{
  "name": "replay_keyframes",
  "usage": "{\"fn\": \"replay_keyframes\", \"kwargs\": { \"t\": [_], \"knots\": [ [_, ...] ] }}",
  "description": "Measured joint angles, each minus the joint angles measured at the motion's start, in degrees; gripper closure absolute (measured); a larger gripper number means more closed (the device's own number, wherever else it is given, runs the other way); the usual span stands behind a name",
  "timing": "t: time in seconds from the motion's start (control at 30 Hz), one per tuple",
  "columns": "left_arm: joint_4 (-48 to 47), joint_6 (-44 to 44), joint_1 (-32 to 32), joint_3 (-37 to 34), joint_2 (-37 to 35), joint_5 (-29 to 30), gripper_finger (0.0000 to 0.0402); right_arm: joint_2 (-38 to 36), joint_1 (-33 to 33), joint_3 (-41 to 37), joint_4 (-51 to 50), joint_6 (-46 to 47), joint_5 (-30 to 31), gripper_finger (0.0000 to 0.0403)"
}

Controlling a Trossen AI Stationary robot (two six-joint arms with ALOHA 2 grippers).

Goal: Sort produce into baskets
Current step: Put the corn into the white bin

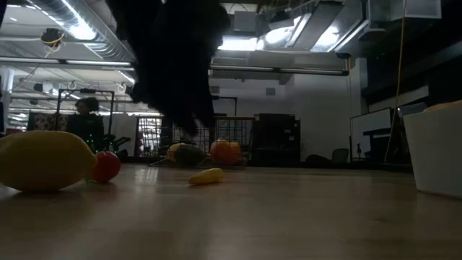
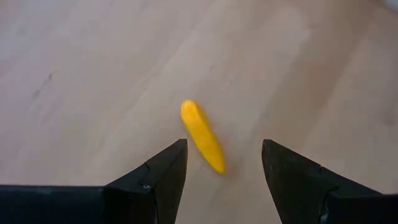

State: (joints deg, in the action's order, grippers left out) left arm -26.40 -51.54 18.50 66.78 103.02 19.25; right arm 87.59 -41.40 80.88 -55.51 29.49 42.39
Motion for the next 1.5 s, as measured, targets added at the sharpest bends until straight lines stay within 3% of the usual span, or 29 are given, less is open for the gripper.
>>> {"fn": "replay_keyframes", "kwargs": {
  "t": [0.53,0.93,1.2,1.5],
  "knots": [
    [3.7,-1.4,-0.1,0.0,8.9,0.0,0.0205,0.0,0.3,0.0,0.1,0.0,0.0,0.0157],
    [4.6,3.2,-0.1,0.0,10.2,1.3,0.0291,0.0,0.2,0.0,3.1,0.0,0.0,0.0157],
    [7.4,10.0,-0.1,-0.1,10.1,1.6,0.0358,0.0,0.2,0.0,6.6,0.2,-5.0,0.0157],
    [20.8,18.7,0.1,1.2,10.2,1.5,0.0360,0.0,0.2,0.0,7.7,0.2,-10.9,0.0157]
  ]
}}
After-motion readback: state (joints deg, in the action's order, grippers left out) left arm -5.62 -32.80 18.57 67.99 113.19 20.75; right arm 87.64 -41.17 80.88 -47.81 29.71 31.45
